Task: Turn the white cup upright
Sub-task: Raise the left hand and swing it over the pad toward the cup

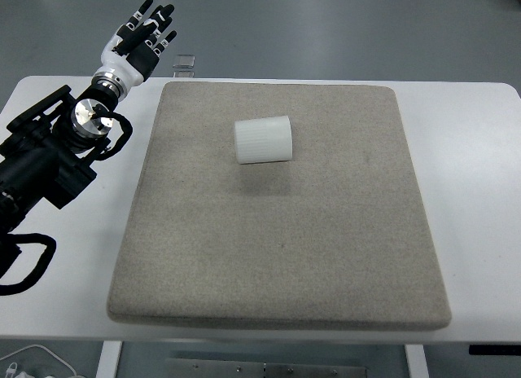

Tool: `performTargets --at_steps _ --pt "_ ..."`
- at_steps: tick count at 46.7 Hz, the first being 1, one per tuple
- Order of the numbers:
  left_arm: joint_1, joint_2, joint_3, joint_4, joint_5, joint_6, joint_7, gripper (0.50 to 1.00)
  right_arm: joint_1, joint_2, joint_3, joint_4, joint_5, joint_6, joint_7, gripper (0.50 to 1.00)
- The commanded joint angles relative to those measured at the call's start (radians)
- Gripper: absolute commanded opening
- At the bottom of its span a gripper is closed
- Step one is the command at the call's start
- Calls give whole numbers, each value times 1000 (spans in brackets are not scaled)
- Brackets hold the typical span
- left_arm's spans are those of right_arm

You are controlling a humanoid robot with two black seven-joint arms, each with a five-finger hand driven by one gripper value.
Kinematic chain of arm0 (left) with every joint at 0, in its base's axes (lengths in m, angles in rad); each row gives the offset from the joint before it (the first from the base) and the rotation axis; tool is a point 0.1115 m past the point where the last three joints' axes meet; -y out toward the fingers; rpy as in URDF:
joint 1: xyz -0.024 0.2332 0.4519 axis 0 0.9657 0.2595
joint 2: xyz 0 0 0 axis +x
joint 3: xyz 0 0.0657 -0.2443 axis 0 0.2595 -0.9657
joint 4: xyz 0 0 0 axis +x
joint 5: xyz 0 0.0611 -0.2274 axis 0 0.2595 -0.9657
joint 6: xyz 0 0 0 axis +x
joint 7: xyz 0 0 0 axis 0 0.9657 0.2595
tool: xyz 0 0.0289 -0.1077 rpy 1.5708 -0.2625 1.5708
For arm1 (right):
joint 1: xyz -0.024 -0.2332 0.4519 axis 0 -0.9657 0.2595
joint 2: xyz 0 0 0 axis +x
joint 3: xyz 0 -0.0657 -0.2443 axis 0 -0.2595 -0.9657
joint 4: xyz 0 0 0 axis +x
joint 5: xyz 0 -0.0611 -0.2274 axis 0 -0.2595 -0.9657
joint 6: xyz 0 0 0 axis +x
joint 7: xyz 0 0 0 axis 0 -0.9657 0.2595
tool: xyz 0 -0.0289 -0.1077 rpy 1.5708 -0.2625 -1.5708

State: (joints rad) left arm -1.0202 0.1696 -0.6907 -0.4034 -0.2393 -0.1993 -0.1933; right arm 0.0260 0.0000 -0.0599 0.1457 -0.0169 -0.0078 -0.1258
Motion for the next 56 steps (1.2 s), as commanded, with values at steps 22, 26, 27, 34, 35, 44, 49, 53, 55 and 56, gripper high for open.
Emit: performTargets --at_steps 22,26,27,34,35,44,49,53,55,56 --pt "-1 7 -6 5 -14 -8 0 994 0 0 0 0 0 0 0 930" --pt "-5 10 0 18 -12 -3 0 994 0 0 0 0 0 0 0 930" --pt "-5 10 3 21 -12 -3 0 994 0 0 0 0 0 0 0 930" --pt "-5 13 14 24 5 -25 0 994 0 0 0 0 0 0 0 930" --pt "-6 13 17 24 9 -29 0 994 0 0 0 0 0 0 0 930" --pt "-31 13 28 20 92 -51 0 992 0 0 0 0 0 0 0 930" --pt "-67 13 28 14 207 -54 2 992 0 0 0 0 0 0 0 930" --pt "-87 14 28 -6 320 -60 2 992 0 0 0 0 0 0 0 930" --pt "-98 14 28 -15 371 -58 2 992 0 0 0 0 0 0 0 930" --pt "-103 14 28 -18 392 -58 2 992 0 0 0 0 0 0 0 930"
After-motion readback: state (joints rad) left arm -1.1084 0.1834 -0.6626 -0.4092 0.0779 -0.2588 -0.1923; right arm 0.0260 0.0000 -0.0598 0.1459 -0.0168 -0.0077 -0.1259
